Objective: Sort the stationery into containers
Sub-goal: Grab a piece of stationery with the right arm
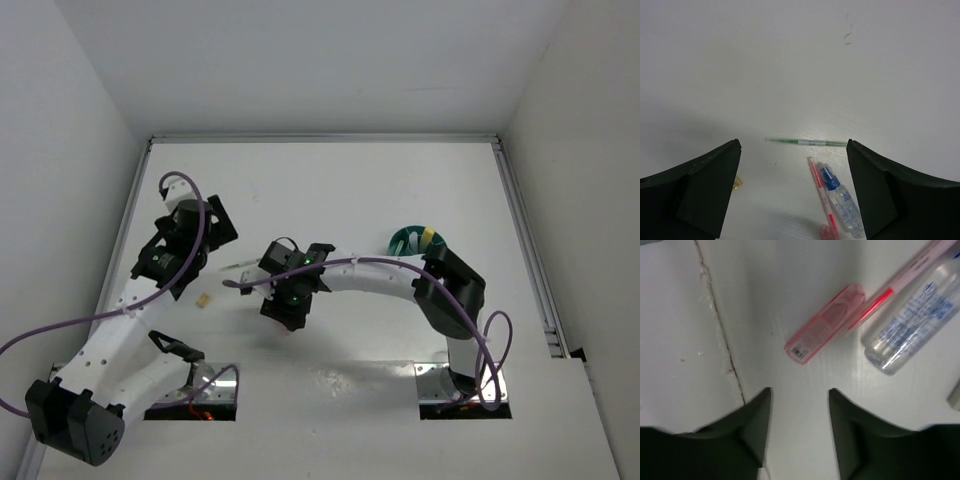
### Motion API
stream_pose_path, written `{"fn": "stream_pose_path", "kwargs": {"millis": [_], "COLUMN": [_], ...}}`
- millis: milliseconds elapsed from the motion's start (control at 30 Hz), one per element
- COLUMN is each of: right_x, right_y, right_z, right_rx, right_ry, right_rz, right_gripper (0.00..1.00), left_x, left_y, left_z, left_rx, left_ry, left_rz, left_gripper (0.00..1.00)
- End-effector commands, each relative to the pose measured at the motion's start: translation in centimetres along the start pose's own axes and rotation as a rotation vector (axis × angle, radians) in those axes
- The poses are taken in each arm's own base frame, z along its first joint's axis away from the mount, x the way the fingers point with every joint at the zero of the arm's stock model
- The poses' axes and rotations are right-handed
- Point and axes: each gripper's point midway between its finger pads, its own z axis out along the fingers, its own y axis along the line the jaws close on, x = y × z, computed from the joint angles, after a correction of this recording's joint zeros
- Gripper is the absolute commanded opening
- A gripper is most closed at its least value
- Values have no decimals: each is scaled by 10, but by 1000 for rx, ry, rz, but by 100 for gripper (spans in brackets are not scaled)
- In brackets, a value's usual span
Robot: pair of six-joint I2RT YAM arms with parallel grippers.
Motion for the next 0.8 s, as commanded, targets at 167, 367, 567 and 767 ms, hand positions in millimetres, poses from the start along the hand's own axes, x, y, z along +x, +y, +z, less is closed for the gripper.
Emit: {"fn": "stream_pose_path", "kwargs": {"millis": [167, 367, 567, 767], "right_x": [-27, -34, -27, -21], "right_y": [6, 6, -3, -7], "right_z": [20, 29, 37, 43], "right_rx": [16, 67, 114, 146], "right_ry": [13, 15, 37, 63], "right_rz": [93, 108, 111, 105], "right_gripper": [18, 21, 31, 38], "left_x": [-8, -14, -16, -17], "left_y": [13, 15, 15, 12], "left_z": [8, 5, 6, 6], "left_rx": [-51, -48, -34, -22], "left_ry": [-25, -48, -45, -48], "left_rz": [-4, -22, -25, -29], "left_gripper": [93, 93, 93, 93]}}
